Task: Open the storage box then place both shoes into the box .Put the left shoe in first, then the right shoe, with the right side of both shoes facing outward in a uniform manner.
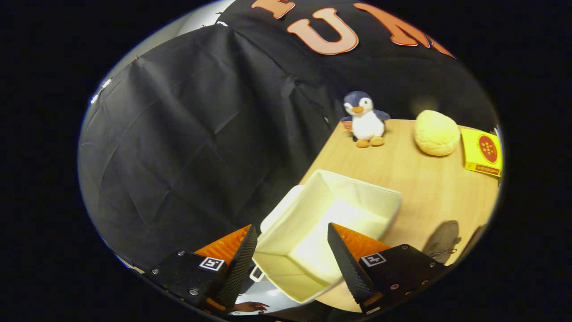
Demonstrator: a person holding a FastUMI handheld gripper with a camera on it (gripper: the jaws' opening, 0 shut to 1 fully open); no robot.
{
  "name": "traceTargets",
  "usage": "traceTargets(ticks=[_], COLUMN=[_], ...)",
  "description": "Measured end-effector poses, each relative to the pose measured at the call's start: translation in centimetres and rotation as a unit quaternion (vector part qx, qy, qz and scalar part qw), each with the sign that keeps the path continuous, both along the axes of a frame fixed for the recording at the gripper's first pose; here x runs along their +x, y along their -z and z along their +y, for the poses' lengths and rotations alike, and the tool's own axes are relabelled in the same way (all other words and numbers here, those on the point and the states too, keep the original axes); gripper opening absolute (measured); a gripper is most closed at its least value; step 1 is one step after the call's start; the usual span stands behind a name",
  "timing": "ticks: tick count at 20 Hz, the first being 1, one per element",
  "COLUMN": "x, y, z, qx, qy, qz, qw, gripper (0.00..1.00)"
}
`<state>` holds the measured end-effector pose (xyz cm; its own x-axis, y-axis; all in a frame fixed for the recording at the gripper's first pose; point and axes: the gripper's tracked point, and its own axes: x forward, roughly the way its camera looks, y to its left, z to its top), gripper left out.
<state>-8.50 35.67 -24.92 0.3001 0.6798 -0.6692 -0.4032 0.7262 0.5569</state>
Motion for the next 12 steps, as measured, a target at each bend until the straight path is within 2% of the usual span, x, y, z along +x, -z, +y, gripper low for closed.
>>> traceTargets(ticks=[4,8,12], x=[0.3,-1.1,-2.8], y=[4.3,8.5,12.2], z=[-7.8,-16.2,-21.1], qx=[-0.075,-0.147,-0.189], qy=[0.036,0.064,0.085], qz=[-0.014,-0.012,0.0], qw=[0.996,0.987,0.978], gripper=[0.97,0.97,0.95])
